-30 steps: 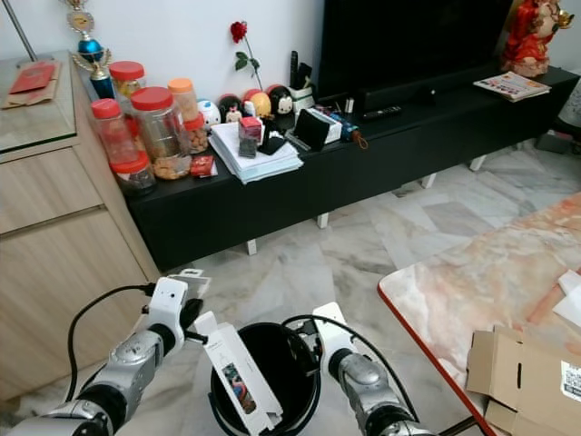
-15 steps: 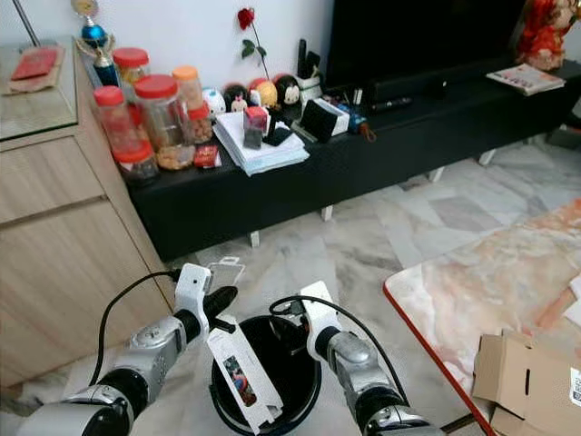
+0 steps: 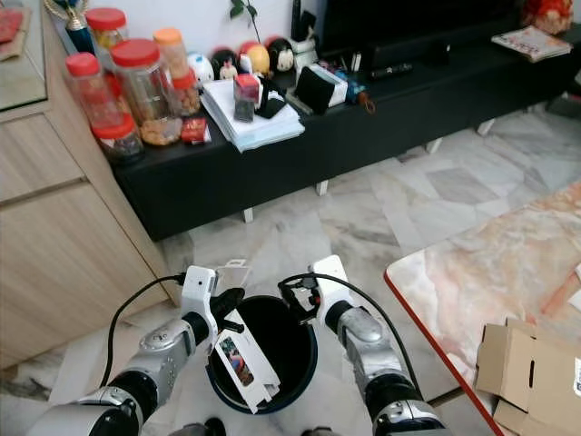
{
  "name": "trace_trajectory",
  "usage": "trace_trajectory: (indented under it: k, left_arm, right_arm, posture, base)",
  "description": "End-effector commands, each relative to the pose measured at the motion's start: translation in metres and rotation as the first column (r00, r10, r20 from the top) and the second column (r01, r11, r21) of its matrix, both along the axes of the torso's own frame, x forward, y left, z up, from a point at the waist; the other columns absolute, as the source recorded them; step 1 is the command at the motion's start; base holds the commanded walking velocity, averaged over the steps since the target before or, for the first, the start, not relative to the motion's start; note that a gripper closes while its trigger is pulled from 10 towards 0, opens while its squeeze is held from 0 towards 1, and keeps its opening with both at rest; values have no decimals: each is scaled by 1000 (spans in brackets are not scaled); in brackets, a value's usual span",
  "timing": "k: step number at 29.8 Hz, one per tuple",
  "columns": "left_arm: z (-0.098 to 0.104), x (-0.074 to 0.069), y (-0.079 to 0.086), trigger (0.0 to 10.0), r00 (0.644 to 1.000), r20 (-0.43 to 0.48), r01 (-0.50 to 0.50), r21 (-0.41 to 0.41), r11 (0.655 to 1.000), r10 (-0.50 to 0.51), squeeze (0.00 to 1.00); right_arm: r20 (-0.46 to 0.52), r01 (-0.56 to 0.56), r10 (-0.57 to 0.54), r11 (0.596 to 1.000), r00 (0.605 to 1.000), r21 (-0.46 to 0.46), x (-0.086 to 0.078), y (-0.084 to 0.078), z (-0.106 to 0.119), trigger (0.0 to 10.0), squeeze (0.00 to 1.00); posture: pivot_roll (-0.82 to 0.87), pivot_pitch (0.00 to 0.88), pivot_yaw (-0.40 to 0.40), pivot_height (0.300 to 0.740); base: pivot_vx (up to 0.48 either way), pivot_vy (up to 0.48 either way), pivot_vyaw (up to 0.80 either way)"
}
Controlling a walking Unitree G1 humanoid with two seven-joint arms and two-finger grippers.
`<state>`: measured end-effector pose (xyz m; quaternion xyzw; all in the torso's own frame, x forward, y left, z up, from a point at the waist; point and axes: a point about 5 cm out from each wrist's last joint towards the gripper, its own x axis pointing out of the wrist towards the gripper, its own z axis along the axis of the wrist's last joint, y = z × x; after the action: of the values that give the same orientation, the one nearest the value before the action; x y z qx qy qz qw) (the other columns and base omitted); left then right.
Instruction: Picking trash to rubbish bin
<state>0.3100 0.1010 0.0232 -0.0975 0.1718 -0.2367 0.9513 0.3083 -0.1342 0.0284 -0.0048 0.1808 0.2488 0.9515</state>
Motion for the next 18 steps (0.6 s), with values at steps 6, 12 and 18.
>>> trace_trajectory:
  k: [6,12,18]
  left_arm:
    - [2,2,-2,10000,1000,-5,1,-7,1000,-1,0]
    - [1,1,-1,10000,1000,-6,2,-11,1000,-2,1000]
    - [0,1,1,10000,1000,-7,-1,-17,1000,1,1000]
  right_arm:
    - [-1,-16,16,1000,1000,14,-4,0,2,10000,0]
    - [-9,-14,15,1000,1000,14,-8,-2,0,10000,0]
    - [-17,-21,21,1000,1000,19,-12,0,-1,10000,0]
  posture:
    - [-166,224,-21,740]
    - [-167,227,-20,740]
    - [-165,235,-24,740]
  base:
    - [0,0,0]
    - [0,0,0]
    - [0,0,0]
